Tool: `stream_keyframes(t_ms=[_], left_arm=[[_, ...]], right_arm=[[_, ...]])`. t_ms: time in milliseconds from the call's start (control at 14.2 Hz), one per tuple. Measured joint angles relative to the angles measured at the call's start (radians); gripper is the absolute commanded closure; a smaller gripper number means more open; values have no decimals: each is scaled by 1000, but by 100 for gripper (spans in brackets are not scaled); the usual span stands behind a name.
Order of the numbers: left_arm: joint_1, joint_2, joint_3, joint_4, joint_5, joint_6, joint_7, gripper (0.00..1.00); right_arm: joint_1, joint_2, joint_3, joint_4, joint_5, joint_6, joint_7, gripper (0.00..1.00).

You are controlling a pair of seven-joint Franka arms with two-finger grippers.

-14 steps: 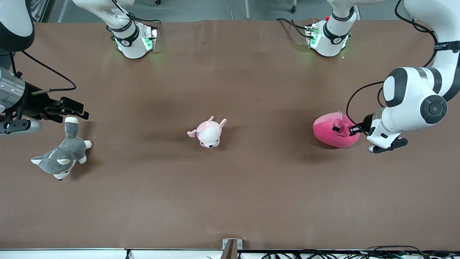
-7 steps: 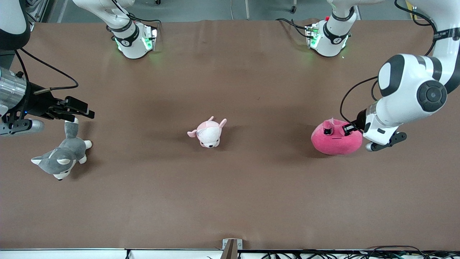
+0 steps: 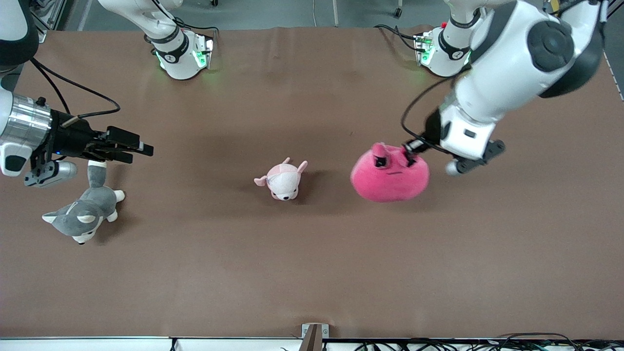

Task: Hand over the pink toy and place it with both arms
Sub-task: 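Carry the pig toward the right gripper while the right gripper approaches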

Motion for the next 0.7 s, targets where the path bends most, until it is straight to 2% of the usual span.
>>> stream_keyframes(t_ms=[211,493,705], left_arm=[[-147,72,-2,90,-5,39,-193,100],[-314,181,1,114,-4,266,-410,100],[-367,223,2,123,-4,395,-477,100]], right_arm=[[35,8,2,0,12,-1,0,20],[120,8,4,1,32,5,52,21],[161,8,4,0,33,-2,76,24]])
